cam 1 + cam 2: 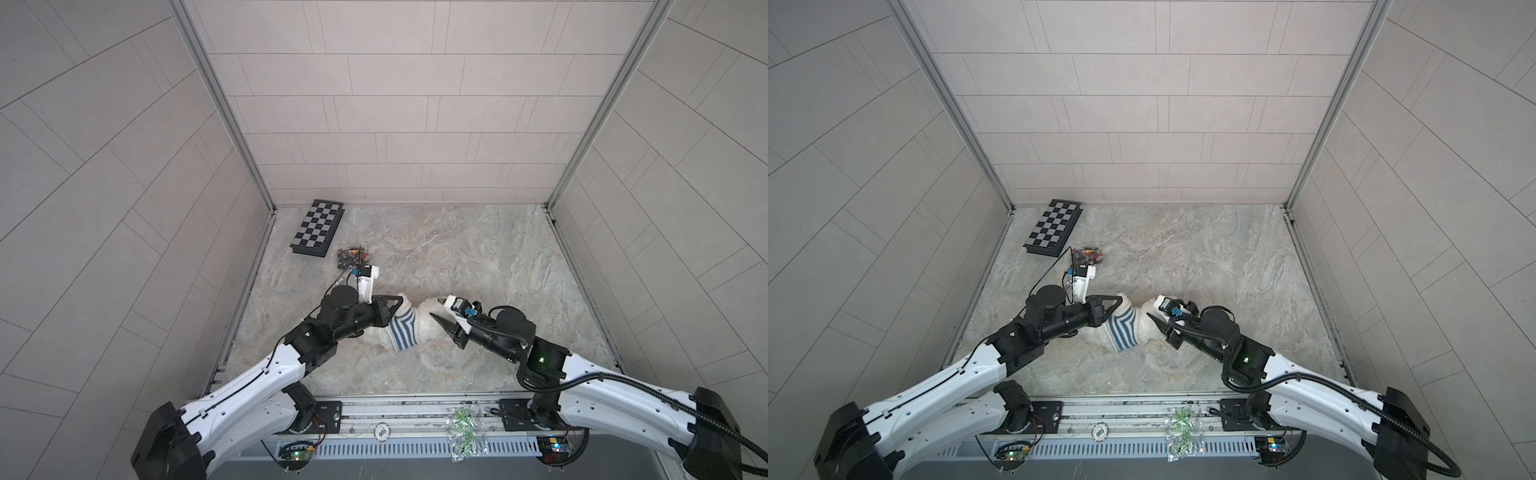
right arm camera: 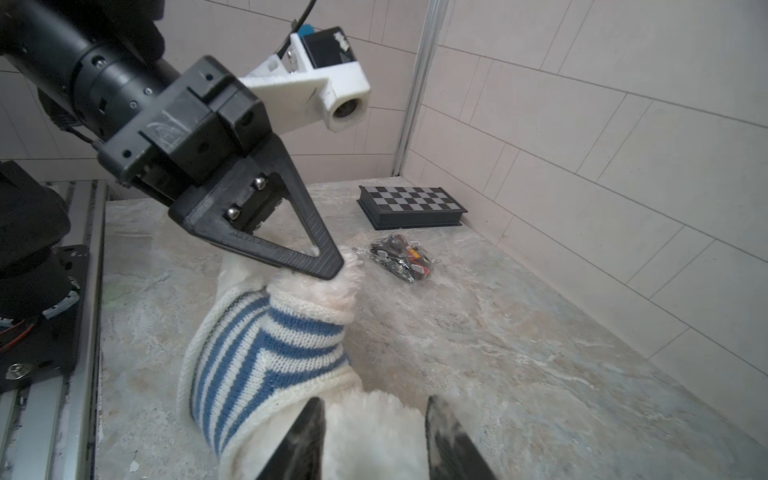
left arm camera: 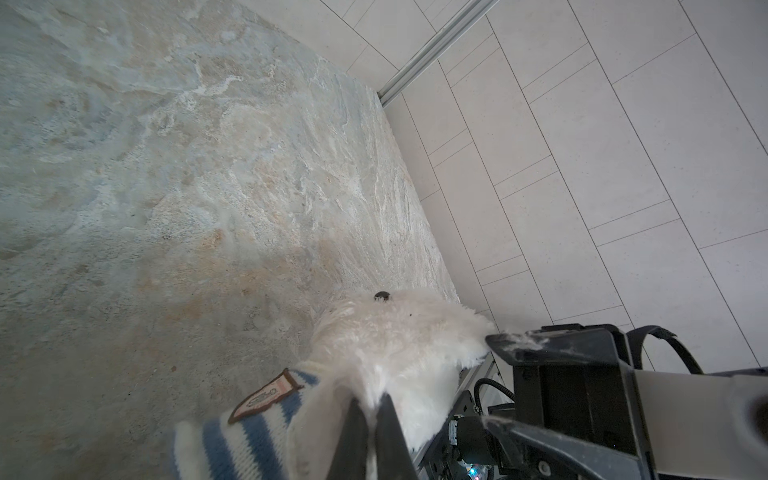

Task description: Dress the teddy bear

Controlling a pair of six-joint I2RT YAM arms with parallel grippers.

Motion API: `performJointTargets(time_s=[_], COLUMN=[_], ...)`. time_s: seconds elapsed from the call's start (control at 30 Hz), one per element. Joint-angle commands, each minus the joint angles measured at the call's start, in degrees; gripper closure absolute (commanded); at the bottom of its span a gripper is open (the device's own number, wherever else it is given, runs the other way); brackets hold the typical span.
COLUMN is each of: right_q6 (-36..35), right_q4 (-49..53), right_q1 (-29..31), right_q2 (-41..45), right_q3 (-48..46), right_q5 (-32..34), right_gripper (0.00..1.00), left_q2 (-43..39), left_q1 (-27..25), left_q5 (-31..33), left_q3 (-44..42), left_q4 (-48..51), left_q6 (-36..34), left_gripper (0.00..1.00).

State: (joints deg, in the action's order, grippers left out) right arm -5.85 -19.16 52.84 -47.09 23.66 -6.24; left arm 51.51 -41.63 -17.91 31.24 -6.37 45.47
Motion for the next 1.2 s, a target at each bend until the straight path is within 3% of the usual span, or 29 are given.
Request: performJointTargets(time_s=[0.0, 0.7, 1.0, 1.17], right_q6=[2.4, 3.9, 3.4, 3.2], right_q4=[-4.8, -9.1, -7.2, -6.6], right_q1=[0.2, 0.2, 0.2, 0.1], right_q2=[-1.3, -14.7, -15.4, -15.0], right_q3=[-0.5, -2.0, -1.9, -2.6], right_q5=[-4.7, -5.4, -3.0, -2.8], right_gripper=[0.59, 0.66, 0.94, 1.00], left_q2=[0.6, 5.5, 4.9, 4.2], left_q1=[-0.9, -5.1, -5.5, -5.5], left_q5=[0.9, 1.8, 1.5, 1.5], left_q3=[2.8, 3.6, 3.4, 3.3], left_q4=[-3.7, -7.1, -7.0, -6.4], left_q6=[-1.4, -0.4, -0.4, -0.6], left_gripper=[1.00, 1.00, 1.00, 1.00])
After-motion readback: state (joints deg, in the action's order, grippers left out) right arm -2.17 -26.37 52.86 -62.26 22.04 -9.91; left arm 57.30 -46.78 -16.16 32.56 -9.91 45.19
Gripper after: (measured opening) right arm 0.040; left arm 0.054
